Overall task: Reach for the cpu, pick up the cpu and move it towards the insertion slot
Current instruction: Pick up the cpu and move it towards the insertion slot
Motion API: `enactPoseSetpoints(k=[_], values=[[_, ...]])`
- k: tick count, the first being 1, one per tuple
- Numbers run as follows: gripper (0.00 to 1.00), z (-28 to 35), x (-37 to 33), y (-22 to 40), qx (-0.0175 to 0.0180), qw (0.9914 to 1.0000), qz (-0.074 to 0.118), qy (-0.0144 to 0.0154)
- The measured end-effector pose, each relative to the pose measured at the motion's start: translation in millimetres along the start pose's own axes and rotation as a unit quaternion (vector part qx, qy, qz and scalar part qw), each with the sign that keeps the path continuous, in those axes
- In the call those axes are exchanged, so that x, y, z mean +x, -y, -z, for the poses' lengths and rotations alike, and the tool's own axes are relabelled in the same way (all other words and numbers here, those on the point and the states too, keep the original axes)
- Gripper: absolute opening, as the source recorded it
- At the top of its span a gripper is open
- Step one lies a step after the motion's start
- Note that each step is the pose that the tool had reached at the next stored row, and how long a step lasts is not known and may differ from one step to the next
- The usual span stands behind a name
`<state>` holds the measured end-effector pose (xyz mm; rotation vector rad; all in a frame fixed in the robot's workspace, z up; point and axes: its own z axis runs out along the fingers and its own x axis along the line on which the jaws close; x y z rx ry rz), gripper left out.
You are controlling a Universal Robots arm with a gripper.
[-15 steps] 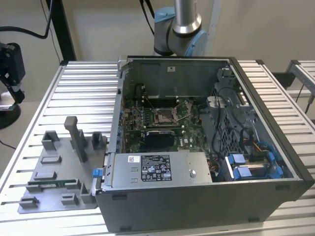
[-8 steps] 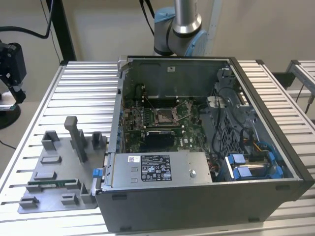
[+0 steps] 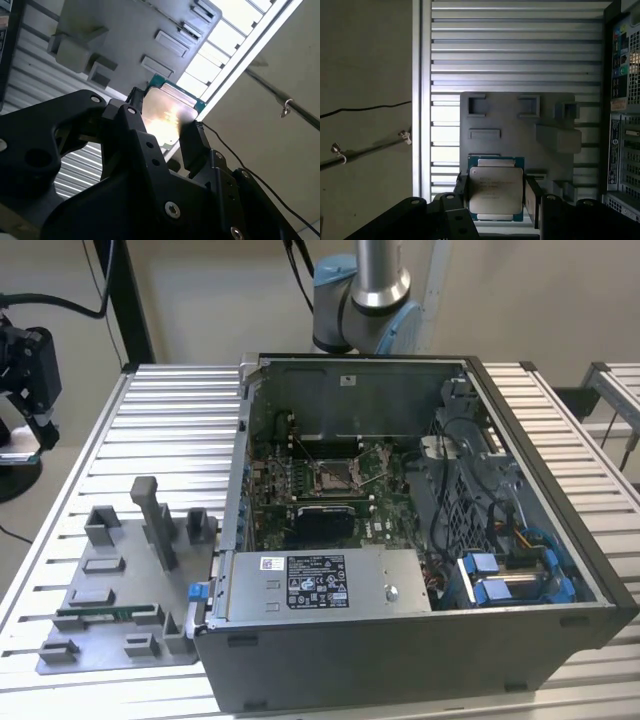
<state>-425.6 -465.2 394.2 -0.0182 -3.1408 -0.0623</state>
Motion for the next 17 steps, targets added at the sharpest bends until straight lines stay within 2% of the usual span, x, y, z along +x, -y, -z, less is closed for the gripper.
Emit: enactPoseSetpoints(k=[10,17], values=[[0.0,0.1,-0.9,0.0,0.0,1.0,0.0,-0.0001],[0.0,0.0,-11.4,-0.1,0.0,1.0,0.0,0.0]])
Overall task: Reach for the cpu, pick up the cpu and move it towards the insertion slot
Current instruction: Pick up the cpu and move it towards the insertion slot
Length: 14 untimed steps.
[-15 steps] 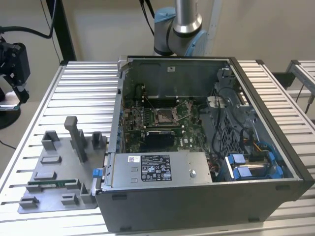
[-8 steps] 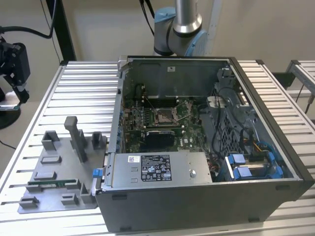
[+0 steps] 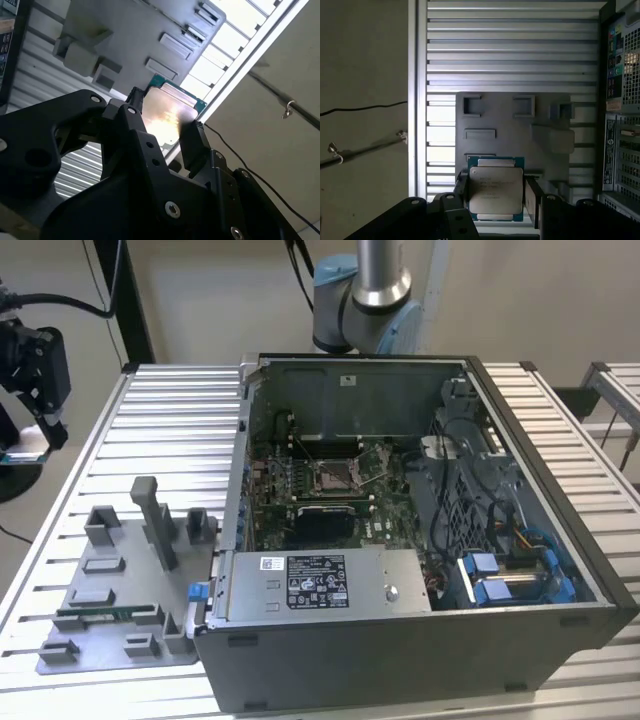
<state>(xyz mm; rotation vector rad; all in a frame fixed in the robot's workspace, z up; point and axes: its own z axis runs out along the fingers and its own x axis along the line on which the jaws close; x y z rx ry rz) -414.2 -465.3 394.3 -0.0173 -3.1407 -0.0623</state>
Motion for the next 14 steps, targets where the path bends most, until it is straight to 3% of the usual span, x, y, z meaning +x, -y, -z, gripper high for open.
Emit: enactPoseSetpoints(k=[14], values=[[0.0,0.0,-24.5,-0.3,0.0,1.0,0.0,0.0]])
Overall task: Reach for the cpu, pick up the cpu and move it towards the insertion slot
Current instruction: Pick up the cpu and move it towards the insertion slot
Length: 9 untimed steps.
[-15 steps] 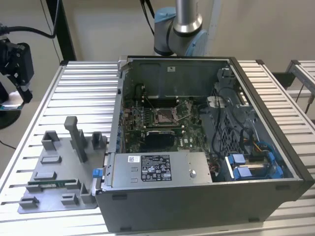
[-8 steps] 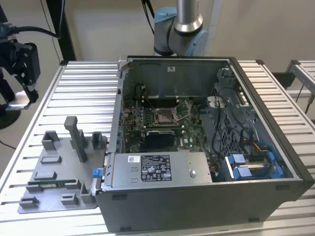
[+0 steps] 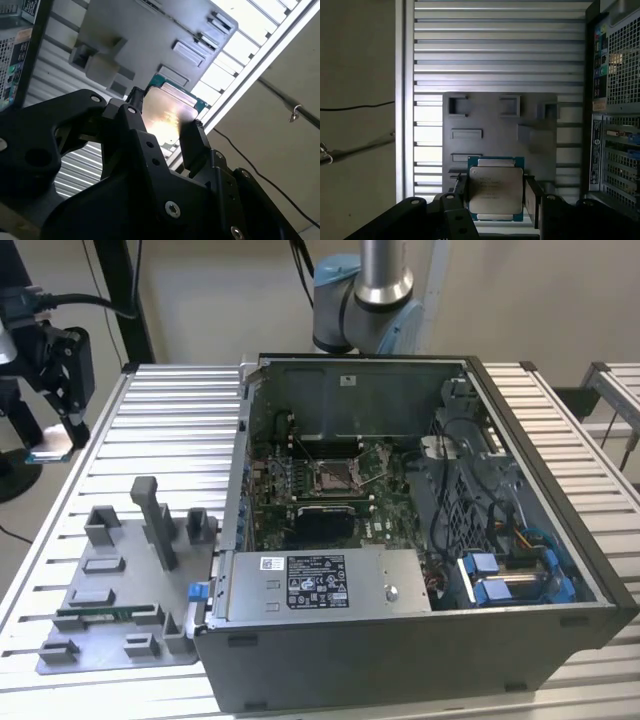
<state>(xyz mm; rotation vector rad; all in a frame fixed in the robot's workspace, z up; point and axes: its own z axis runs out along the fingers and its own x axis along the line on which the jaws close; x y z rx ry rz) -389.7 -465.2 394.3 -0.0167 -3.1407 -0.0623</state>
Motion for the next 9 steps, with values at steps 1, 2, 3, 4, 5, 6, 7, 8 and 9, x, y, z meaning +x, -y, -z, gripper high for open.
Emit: enactPoseSetpoints(k=[1,2,3,4,5,6,7,8,9], values=[[0.0,0.0,-1.4,0.0,0.0,1.0,0.0,0.0],[0.0,0.0,-2.9,-0.1,0.0,1.0,0.0,0.0],[0.0,0.0,-4.4,-0.1,0.0,1.0,0.0,0.0],[0.0,0.0,-5.8,-0.1,0.0,1.0,0.0,0.0],[0.0,0.0,-7.4,-0.1,0.0,1.0,0.0,0.0],[0.0,0.0,-8.8,-0.1,0.0,1.0,0.0,0.0],[0.0,0.0,-10.4,-0.1,0.0,1.0,0.0,0.0],[0.0,0.0,-11.8,-0.2,0.0,1.0,0.0,0.0],[0.0,0.0,-13.5,-0.2,0.0,1.0,0.0,0.0]])
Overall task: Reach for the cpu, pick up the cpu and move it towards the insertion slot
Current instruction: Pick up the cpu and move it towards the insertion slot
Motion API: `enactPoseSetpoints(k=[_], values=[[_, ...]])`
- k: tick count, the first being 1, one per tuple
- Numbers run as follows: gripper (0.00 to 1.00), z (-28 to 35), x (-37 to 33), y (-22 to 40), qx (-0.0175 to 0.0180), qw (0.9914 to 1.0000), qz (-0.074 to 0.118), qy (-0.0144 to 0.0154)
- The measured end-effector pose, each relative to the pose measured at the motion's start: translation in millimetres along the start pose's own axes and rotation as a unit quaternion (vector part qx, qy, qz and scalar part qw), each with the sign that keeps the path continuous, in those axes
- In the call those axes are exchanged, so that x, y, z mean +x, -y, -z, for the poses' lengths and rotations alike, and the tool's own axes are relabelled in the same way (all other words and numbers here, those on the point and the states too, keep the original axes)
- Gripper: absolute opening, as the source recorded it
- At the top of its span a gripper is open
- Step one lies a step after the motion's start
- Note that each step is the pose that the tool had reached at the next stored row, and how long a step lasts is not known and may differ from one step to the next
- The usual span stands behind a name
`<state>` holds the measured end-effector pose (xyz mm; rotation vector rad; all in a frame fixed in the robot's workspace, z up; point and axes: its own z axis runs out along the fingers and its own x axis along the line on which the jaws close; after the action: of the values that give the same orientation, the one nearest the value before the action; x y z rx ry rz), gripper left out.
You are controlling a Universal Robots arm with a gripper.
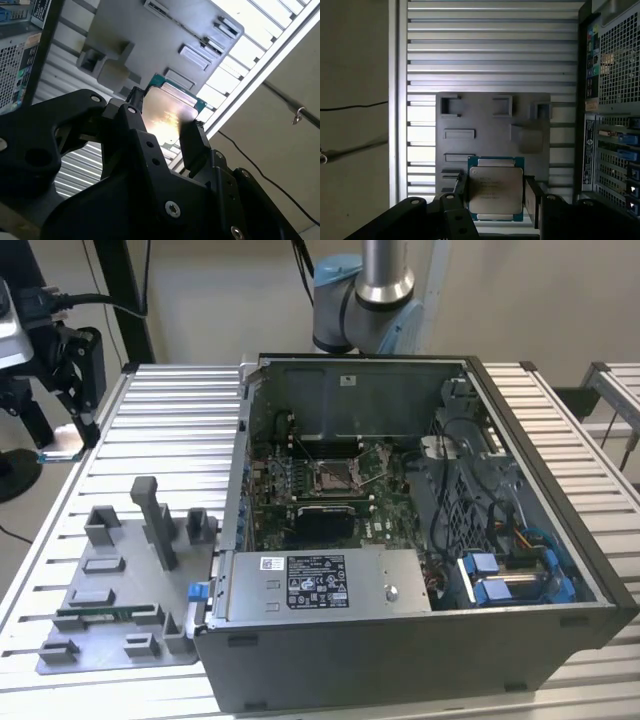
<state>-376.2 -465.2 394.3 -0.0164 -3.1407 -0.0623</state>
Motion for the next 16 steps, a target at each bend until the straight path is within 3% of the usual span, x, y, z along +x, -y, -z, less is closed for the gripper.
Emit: enactPoseSetpoints(k=[16], values=[[0.0,0.0,-24.3,-0.2,0.0,1.0,0.0,0.0]])
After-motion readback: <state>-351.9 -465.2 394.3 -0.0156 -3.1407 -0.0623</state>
